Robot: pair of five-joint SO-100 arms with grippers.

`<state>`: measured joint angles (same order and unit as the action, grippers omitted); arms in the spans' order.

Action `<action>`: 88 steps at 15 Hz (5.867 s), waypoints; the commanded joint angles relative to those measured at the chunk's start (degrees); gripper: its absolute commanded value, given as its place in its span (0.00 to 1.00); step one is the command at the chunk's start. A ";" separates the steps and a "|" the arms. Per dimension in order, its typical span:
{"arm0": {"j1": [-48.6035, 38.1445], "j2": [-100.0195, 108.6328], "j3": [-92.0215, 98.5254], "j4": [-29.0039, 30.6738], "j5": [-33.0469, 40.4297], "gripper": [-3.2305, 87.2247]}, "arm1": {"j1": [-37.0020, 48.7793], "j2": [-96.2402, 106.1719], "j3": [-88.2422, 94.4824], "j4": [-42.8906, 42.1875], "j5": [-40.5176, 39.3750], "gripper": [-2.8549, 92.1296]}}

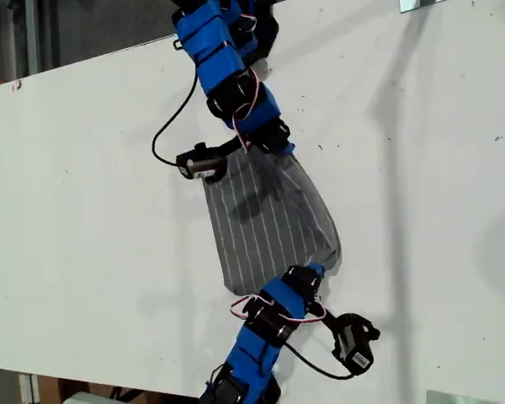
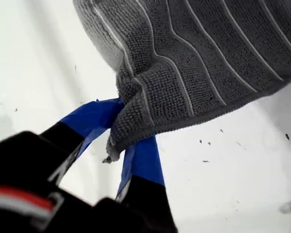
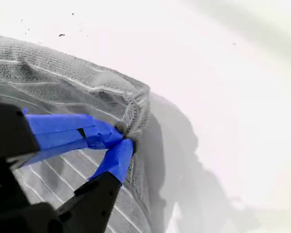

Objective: Grasp corners of a square towel and fold twice.

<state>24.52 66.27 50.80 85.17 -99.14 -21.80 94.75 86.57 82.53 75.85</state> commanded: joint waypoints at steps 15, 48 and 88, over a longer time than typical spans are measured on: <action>-7.56 7.21 9.93 -8.09 3.78 0.23 | 15.21 7.03 5.19 2.46 -0.44 0.03; 1.67 -14.94 -3.52 -6.59 -15.21 0.03 | 5.01 0.79 6.33 -6.06 2.20 0.03; -37.18 29.53 43.42 -0.97 11.07 0.03 | 45.18 -15.12 -12.22 0.70 -31.46 0.03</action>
<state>-11.60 92.37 94.48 84.46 -88.77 22.32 78.66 78.05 83.06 45.35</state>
